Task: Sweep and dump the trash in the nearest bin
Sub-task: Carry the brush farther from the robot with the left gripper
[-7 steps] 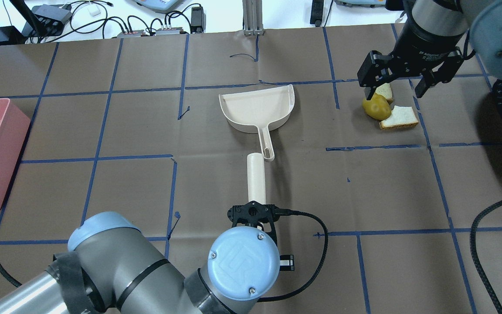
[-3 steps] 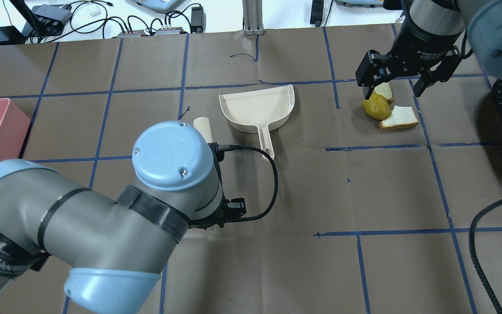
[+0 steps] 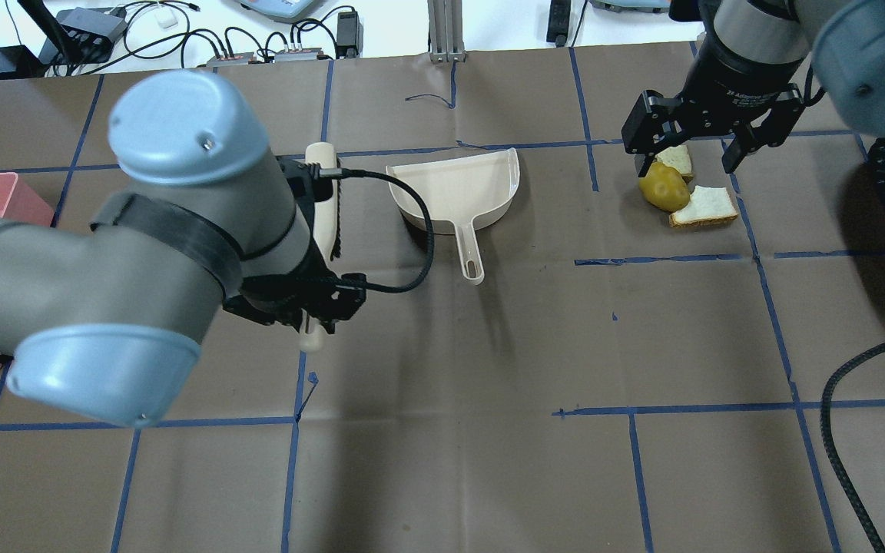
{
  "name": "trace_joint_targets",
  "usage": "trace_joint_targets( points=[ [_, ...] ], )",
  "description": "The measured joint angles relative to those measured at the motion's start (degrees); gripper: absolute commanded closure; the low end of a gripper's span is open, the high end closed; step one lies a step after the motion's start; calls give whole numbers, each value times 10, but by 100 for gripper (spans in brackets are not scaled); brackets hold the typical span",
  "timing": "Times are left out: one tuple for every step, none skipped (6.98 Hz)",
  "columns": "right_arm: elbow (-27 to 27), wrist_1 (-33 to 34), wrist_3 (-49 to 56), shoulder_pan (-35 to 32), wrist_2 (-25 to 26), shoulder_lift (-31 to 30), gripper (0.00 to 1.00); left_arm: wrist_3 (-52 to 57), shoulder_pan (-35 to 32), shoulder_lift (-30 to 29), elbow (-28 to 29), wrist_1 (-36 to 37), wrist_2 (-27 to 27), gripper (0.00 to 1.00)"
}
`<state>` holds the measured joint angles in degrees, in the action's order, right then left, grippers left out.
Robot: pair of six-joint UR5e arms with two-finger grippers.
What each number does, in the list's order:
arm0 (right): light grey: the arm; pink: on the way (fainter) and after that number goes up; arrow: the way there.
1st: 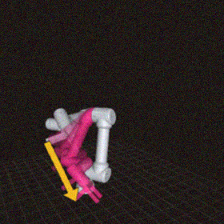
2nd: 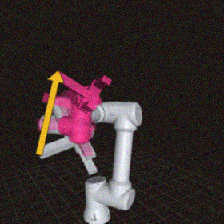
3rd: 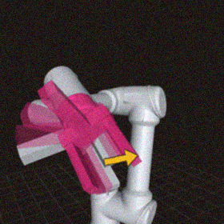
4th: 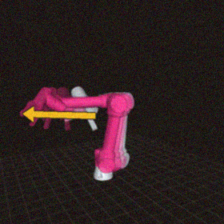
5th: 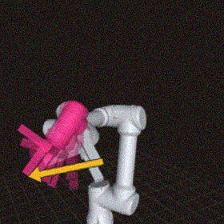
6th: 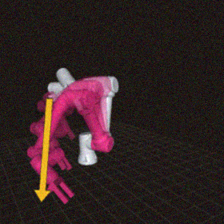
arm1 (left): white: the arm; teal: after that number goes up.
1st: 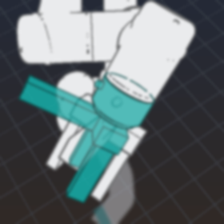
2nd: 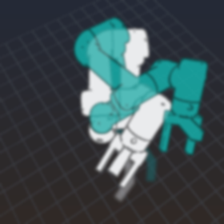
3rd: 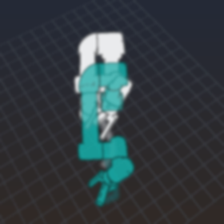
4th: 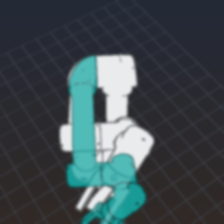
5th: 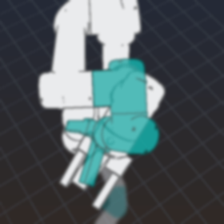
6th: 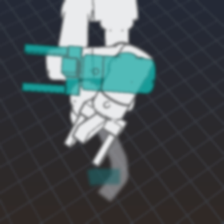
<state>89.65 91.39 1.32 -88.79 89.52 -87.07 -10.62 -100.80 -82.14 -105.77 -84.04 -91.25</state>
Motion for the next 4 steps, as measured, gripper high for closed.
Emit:
trace_joint_targets(
  points=[
    [-2, 1, -2, -4, 0, 12, 0, 37, 27, -9, 18, -11, 0, 100],
    [-4, 4, -7, -13, -2, 25, 0, 52, 42, -20, 36, -20, -2, 100],
    [-6, 12, -23, -30, -5, 38, 0, 57, 48, -29, 52, -40, -5, 100],
    [-15, 27, -48, -57, -7, 58, 0, 58, 52, -36, 69, -68, -8, 100]
  ],
)
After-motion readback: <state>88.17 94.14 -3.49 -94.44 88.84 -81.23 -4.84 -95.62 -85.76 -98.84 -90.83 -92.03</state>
